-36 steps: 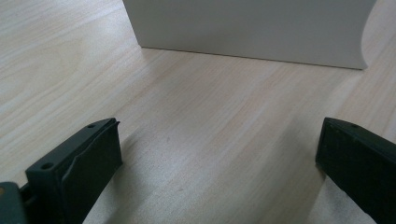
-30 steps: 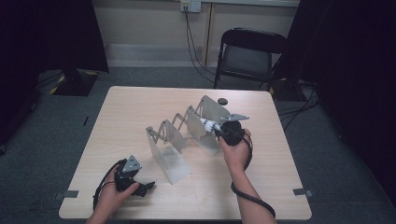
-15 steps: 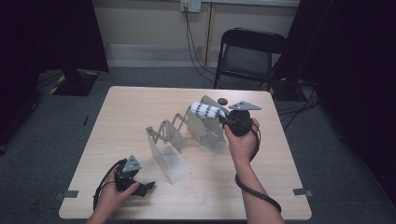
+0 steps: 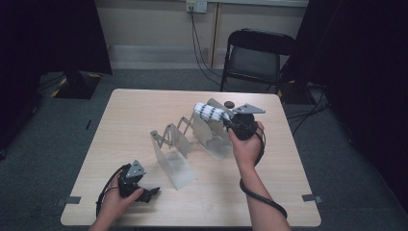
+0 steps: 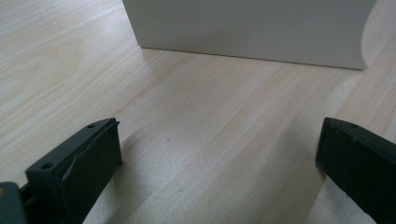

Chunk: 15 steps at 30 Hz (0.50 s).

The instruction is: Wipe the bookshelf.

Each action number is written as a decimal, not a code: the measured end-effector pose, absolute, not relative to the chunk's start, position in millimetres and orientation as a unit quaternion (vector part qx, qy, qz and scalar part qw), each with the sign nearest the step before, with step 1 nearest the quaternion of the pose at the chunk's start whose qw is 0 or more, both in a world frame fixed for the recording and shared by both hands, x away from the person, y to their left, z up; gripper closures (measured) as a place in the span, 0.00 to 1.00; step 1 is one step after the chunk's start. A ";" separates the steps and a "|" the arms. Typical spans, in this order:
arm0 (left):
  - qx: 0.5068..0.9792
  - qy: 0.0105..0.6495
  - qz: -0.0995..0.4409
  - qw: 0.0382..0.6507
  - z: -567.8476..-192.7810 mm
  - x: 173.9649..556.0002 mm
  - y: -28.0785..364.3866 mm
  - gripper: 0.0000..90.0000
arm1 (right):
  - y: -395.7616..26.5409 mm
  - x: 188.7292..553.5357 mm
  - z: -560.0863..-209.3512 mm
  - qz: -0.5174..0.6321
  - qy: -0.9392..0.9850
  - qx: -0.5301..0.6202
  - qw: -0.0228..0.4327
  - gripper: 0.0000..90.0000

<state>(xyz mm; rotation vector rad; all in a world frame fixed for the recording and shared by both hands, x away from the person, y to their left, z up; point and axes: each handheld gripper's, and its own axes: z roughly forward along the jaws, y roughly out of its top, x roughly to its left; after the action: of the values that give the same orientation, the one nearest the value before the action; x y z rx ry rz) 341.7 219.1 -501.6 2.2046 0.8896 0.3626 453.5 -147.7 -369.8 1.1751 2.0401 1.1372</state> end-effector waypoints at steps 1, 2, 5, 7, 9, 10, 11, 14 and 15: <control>0.855 0.345 0.141 0.360 -501.6 341.7 219.1 0.00 | -147.8 454.1 -375.8 0.416 0.755 0.437 0.257 0.86; 0.855 0.345 0.141 0.360 -501.6 341.8 219.1 0.00 | -148.0 454.8 -382.9 0.413 0.756 0.441 0.252 0.86; 0.855 0.345 0.141 0.360 -501.6 341.7 219.1 0.00 | -148.5 456.1 -395.8 0.408 0.759 0.444 0.245 0.86; 0.855 0.345 0.141 0.360 -501.6 341.7 219.1 0.00 | -148.2 456.9 -404.2 0.401 0.763 0.447 0.240 0.86; 0.855 0.345 0.141 0.360 -501.6 341.8 219.1 0.00 | -147.7 457.4 -410.9 0.393 0.767 0.447 0.238 0.86; 0.855 0.345 0.141 0.360 -501.6 341.8 219.1 0.00 | -147.4 457.3 -413.0 0.390 0.768 0.448 0.237 0.86; 0.855 0.345 0.141 0.360 -501.6 341.7 219.1 0.00 | -146.9 457.3 -416.9 0.385 0.771 0.448 0.236 0.86; 0.855 0.345 0.141 0.360 -501.6 341.7 219.1 0.00 | -145.3 456.8 -425.7 0.377 0.777 0.448 0.232 0.86; 0.855 0.345 0.141 0.360 -501.6 341.8 219.1 0.00 | -144.9 456.7 -427.8 0.375 0.778 0.447 0.233 0.86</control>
<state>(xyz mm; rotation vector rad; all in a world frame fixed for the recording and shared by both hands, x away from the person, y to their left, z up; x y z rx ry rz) 341.8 219.1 -501.6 2.2050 0.8890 0.3626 456.7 -144.9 -427.8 1.2290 2.1372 1.0295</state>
